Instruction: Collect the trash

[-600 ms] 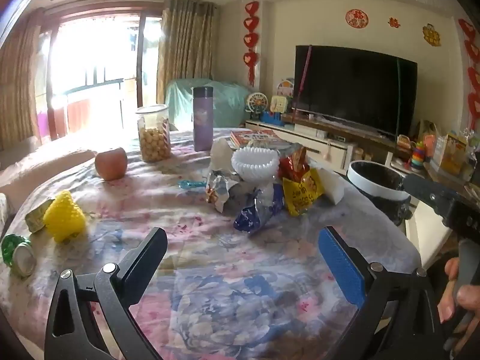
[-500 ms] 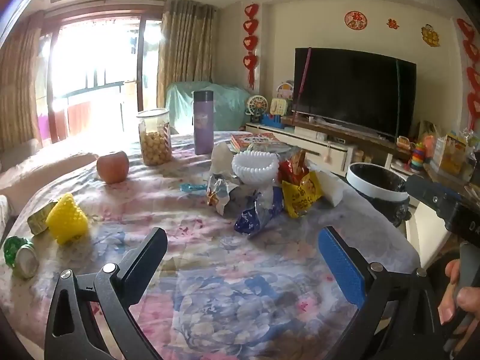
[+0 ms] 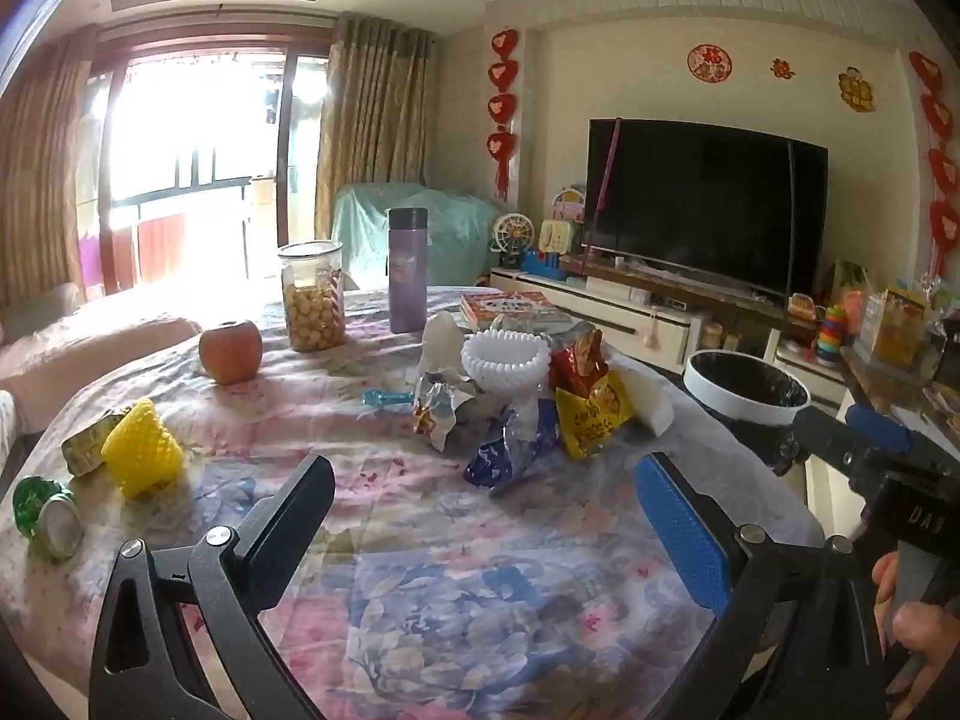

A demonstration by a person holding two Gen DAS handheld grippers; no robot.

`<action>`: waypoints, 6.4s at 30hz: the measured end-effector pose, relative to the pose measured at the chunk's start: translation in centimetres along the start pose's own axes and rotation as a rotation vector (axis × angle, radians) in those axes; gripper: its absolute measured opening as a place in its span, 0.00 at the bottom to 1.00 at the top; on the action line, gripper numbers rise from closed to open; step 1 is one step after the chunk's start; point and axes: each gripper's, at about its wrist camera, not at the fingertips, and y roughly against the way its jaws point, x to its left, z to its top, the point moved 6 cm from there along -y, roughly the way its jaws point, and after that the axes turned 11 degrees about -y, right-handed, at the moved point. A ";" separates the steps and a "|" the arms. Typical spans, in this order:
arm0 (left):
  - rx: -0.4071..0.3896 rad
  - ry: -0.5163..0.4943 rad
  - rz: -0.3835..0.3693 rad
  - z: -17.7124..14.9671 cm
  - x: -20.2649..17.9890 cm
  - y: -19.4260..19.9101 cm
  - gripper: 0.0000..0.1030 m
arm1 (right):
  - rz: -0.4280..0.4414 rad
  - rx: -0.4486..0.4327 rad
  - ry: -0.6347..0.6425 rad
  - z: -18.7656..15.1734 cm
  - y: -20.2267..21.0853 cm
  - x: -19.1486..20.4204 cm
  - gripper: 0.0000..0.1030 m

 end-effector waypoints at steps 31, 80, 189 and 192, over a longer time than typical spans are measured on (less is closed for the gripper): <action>-0.013 -0.007 0.011 -0.8 -0.5 0.0 0.98 | 0.018 -0.002 -0.020 0.0 0.4 0.1 1.00; 0.101 -0.017 -0.025 -2.2 -0.6 -5.7 0.98 | 0.046 0.138 -0.064 -1.0 -4.0 -1.4 1.00; 0.302 -0.282 -0.442 10.4 -19.3 -29.8 0.28 | -0.067 0.263 -0.277 7.8 -10.4 -20.3 0.35; 0.316 -0.293 -0.451 11.1 -20.3 -31.4 0.28 | -0.074 0.278 -0.288 7.8 -11.2 -21.3 0.35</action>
